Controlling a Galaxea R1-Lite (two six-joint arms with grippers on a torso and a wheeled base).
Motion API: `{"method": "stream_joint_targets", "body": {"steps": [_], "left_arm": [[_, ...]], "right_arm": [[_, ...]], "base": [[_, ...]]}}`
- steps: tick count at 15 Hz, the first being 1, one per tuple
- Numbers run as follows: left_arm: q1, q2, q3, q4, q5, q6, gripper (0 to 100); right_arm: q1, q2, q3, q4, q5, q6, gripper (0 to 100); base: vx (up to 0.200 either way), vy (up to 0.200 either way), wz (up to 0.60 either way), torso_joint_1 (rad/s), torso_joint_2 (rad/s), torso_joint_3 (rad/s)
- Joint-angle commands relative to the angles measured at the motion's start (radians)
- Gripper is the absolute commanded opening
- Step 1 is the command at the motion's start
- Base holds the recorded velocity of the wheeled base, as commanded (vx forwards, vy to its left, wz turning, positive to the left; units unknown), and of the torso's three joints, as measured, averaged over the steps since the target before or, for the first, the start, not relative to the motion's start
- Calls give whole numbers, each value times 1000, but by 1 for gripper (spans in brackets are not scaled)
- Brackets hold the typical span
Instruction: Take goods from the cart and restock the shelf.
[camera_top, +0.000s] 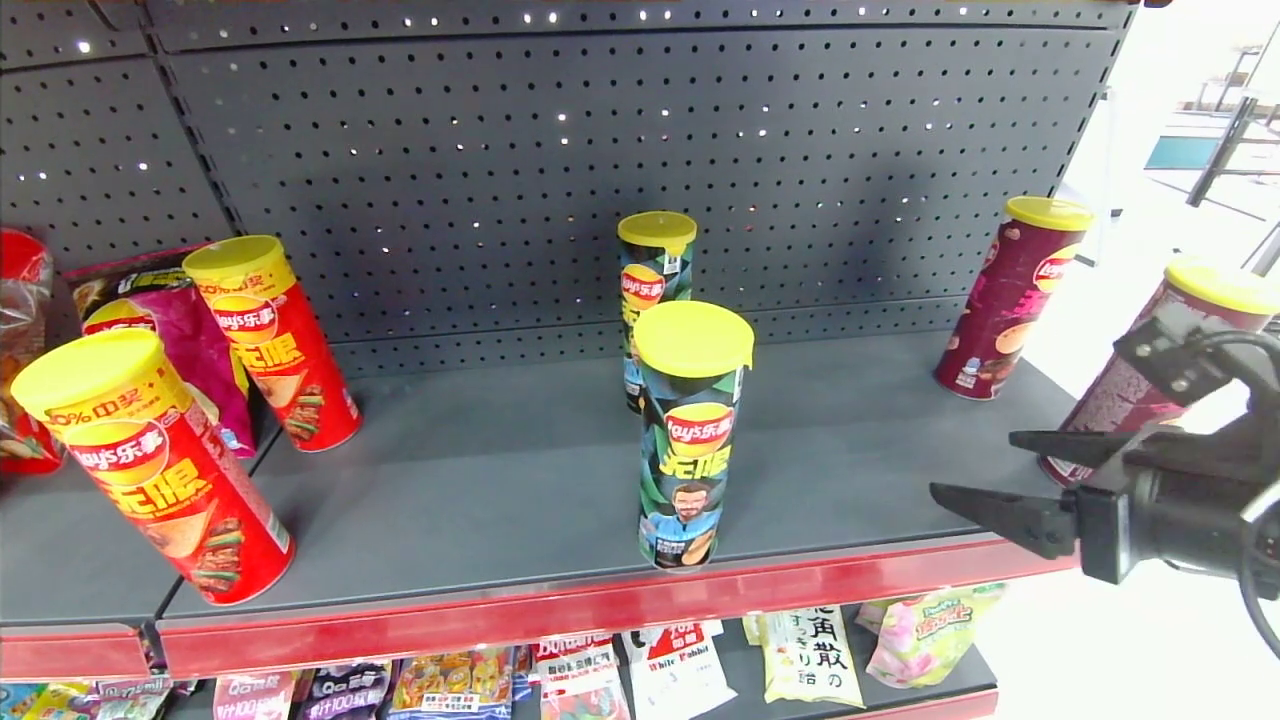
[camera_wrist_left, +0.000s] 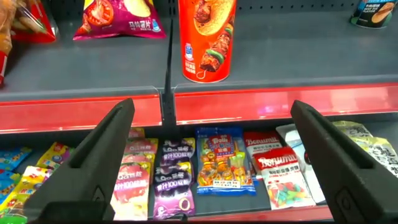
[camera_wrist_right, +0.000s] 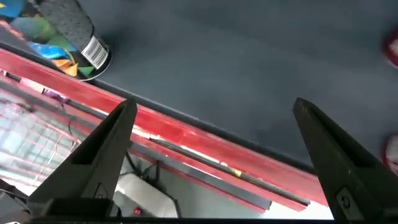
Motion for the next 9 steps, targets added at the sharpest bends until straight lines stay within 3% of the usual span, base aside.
{"method": "stream_joint_targets", "body": {"steps": [1,4,7,9], "left_arm": [[0,-1,0,0,-1,-1,100],[0,-1,0,0,1,-1,100],[0,-1,0,0,1,-1,100],[0,-1,0,0,1,-1,100]], "right_arm": [[12,138,-57,0,-2,-1,100],[86,210,-84,1,-16,-3,100],[170,303,-112,0,-146,0,100],[219,348,-135,-2,-163,2,100]], "base": [[0,0,0,0,0,0],[0,0,0,0,0,0],[0,0,0,0,0,0],[0,0,0,0,0,0]]}}
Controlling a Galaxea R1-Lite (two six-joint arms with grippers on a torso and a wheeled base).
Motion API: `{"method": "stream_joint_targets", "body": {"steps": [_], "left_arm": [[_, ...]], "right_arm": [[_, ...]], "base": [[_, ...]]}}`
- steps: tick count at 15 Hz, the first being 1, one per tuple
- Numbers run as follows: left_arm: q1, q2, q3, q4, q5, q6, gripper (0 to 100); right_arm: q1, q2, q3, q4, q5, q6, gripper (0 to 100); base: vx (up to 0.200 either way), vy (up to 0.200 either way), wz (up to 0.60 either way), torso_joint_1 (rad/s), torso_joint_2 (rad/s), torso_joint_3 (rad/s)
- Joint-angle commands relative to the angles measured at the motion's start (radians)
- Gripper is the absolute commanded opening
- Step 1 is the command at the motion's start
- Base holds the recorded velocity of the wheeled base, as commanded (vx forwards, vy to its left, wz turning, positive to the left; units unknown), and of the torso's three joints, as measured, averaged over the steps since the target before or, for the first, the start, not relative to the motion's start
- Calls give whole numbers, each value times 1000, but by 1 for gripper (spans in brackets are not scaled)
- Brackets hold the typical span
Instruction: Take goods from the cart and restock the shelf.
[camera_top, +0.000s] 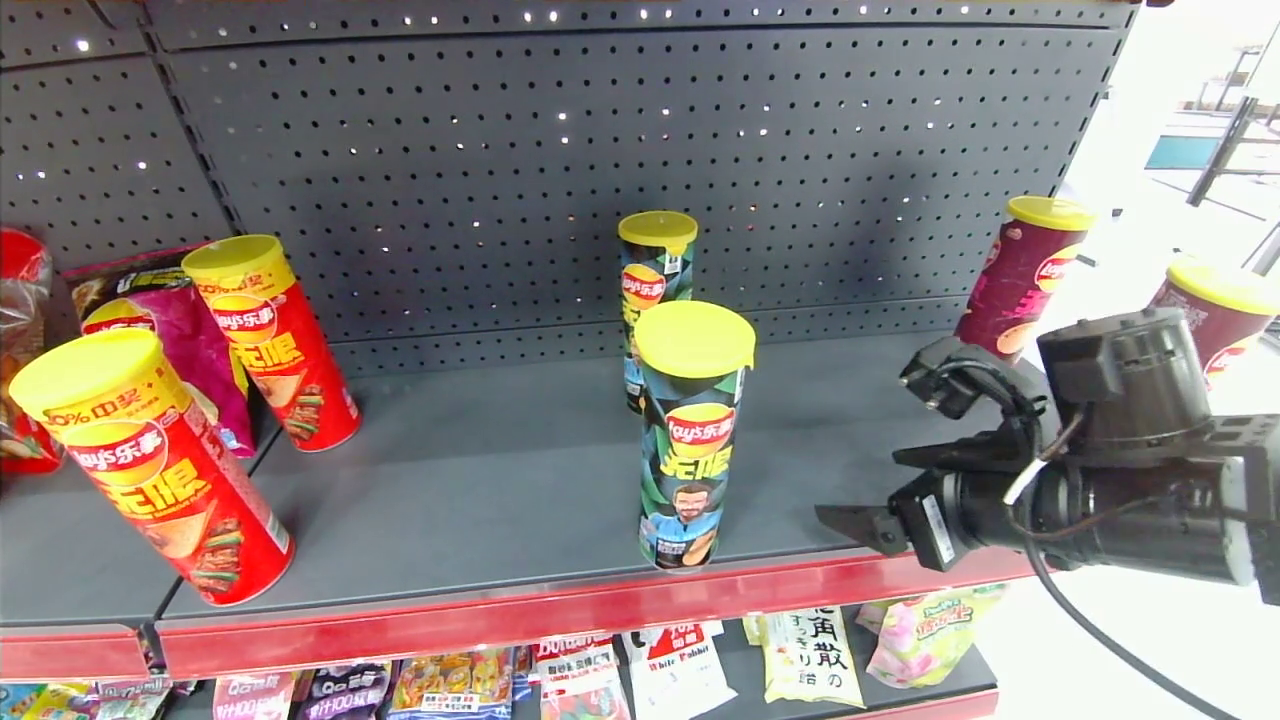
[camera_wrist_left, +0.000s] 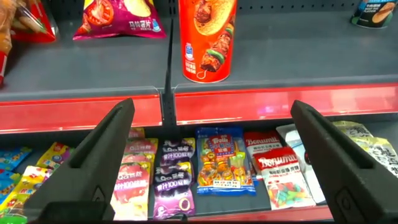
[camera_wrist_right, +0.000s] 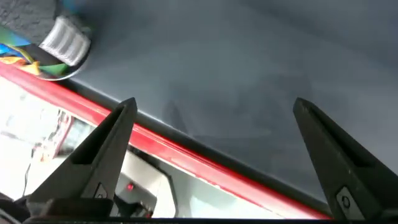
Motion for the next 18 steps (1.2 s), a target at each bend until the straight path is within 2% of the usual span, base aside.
{"method": "stream_joint_targets", "body": {"steps": [1,4,18], "left_arm": [[1,-1,0,0,-1,0,100],[1,-1,0,0,-1,0,100],[1,-1,0,0,1,0,100]], "right_arm": [[46,76,-35,-1,-5,0,100],[92,116,-84,-1,-10,48,100],[120,210,-132,-3,-46,51,100]], "base": [[0,0,0,0,0,0],[0,0,0,0,0,0],[0,0,0,0,0,0]]}}
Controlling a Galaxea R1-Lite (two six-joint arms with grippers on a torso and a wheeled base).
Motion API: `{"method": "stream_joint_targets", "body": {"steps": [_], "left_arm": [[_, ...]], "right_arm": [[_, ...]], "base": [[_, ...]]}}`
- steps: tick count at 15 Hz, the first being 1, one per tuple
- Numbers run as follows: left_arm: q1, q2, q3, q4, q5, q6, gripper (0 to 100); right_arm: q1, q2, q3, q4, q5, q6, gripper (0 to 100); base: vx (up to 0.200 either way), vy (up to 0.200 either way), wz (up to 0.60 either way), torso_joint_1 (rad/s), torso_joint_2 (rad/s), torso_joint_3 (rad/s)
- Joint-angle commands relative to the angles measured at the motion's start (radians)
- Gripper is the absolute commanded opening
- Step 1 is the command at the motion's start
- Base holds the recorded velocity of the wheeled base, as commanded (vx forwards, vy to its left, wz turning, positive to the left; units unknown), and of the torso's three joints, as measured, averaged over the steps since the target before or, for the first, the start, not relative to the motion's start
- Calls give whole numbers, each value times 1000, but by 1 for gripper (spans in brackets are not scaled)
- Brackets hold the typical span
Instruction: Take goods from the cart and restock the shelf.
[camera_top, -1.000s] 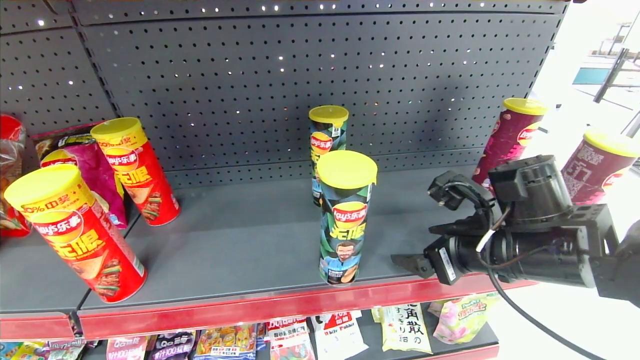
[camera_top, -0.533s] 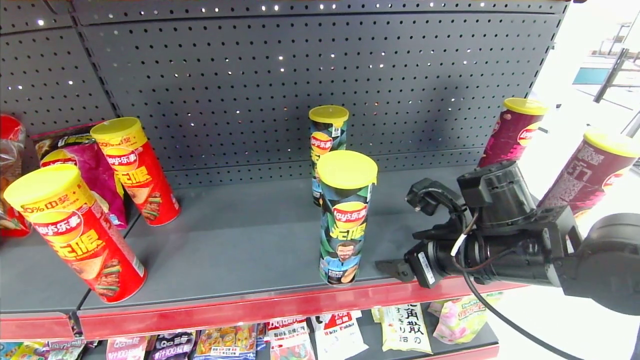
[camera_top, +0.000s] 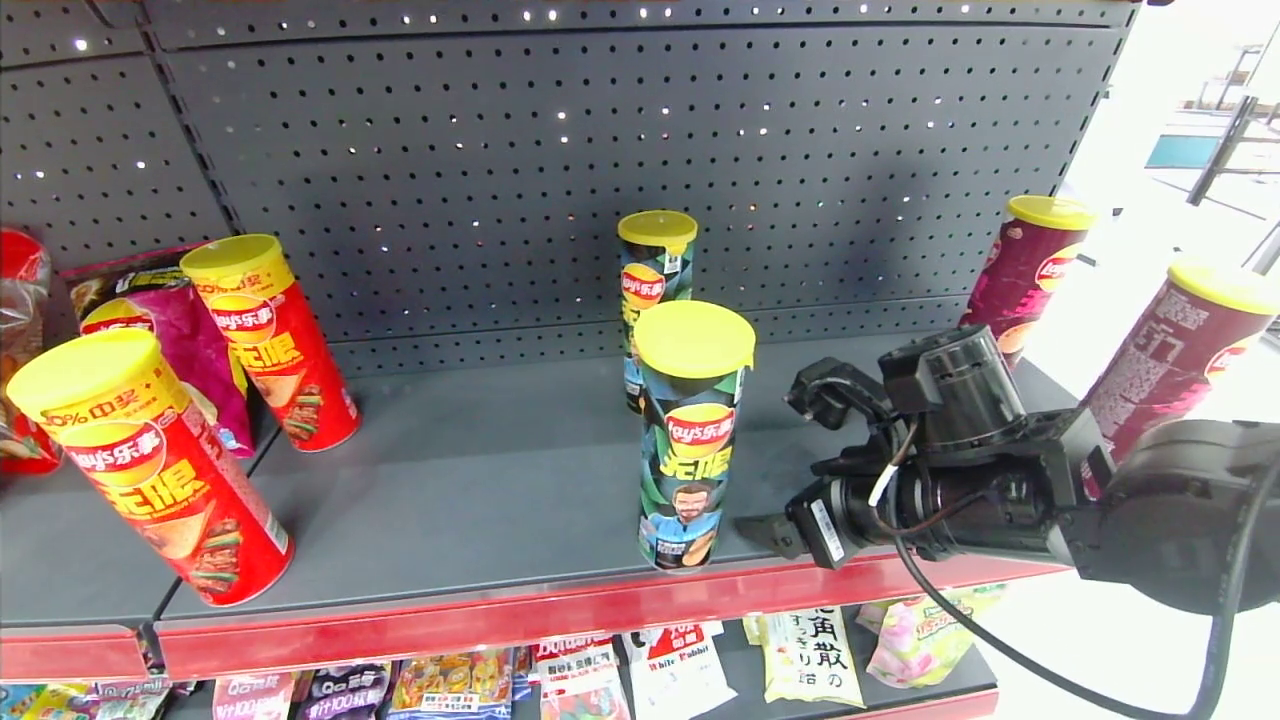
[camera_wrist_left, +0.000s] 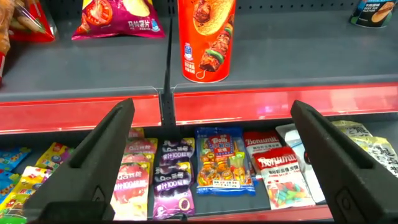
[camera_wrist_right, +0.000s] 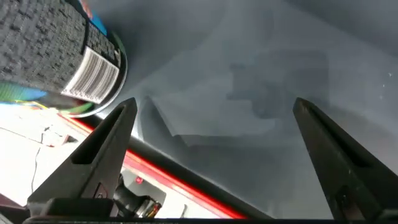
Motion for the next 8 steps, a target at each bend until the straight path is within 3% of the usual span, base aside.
{"method": "stream_joint_targets", "body": {"steps": [1,8], "left_arm": [[0,0,0,0,1,0,100],[0,0,0,0,1,0,100]], "right_arm": [[9,10,-6,-1,-2,-1,100],[46,45,-8,-62,-37,-2,100]], "base": [[0,0,0,0,0,0],[0,0,0,0,0,0]]}}
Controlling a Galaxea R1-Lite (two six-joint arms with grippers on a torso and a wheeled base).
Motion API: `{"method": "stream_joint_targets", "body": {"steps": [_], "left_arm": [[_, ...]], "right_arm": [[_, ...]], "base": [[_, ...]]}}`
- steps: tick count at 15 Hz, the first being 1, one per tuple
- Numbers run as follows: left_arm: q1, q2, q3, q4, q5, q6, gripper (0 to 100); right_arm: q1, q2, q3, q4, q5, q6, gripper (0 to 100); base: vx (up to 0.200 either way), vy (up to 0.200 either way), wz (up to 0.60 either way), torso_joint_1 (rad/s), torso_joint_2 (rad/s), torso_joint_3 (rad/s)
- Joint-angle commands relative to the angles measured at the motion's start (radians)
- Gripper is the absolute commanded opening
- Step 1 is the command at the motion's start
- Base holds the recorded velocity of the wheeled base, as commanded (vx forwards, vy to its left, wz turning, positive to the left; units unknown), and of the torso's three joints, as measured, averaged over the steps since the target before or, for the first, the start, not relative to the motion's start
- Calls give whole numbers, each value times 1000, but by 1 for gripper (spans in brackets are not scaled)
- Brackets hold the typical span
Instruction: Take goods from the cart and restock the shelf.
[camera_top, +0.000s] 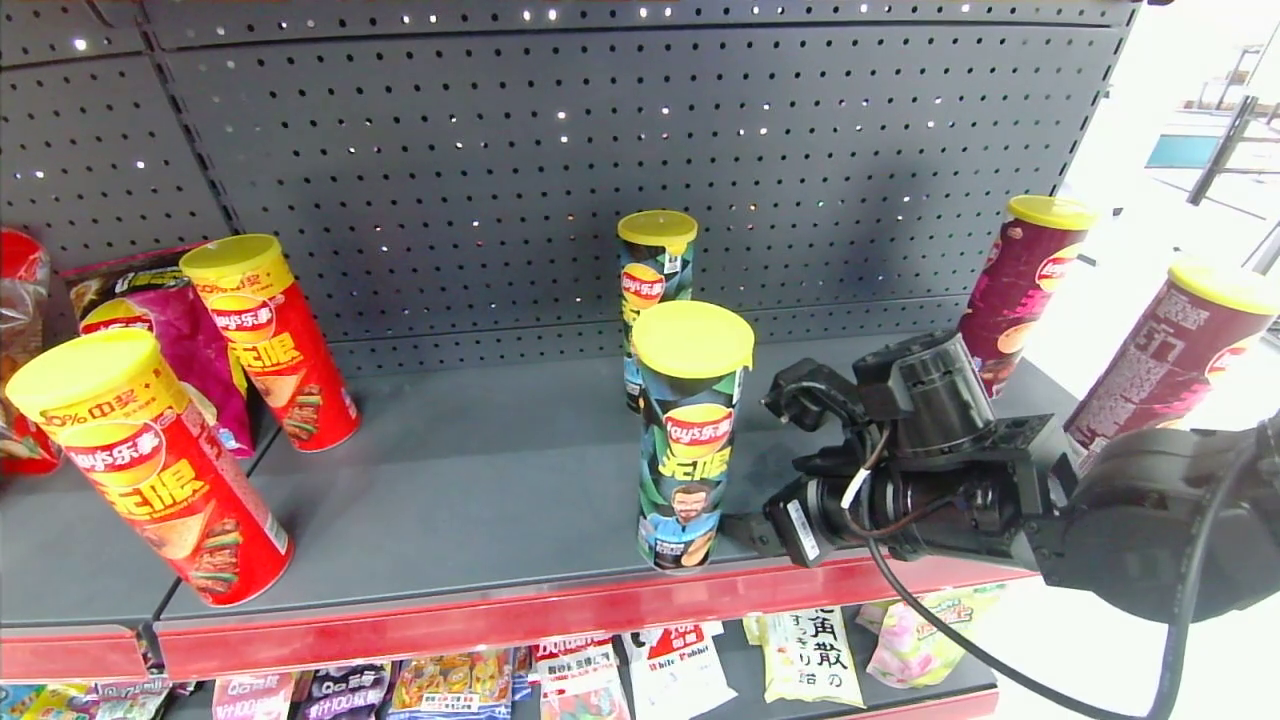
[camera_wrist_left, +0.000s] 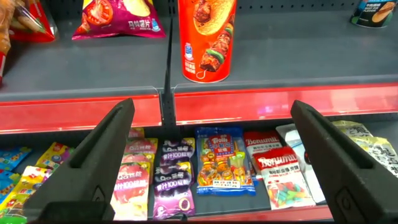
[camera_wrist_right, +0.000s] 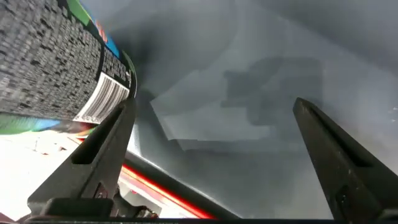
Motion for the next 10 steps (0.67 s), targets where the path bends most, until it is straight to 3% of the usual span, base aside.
{"method": "stream_joint_targets", "body": {"steps": [1,10], "left_arm": [[0,0,0,0,1,0,100],[0,0,0,0,1,0,100]], "right_arm": [[13,9,0,-2,-2,0,100],[33,26,-15,-2,-5,0,100]], "base": [[0,0,0,0,0,0],[0,0,0,0,0,0]]}}
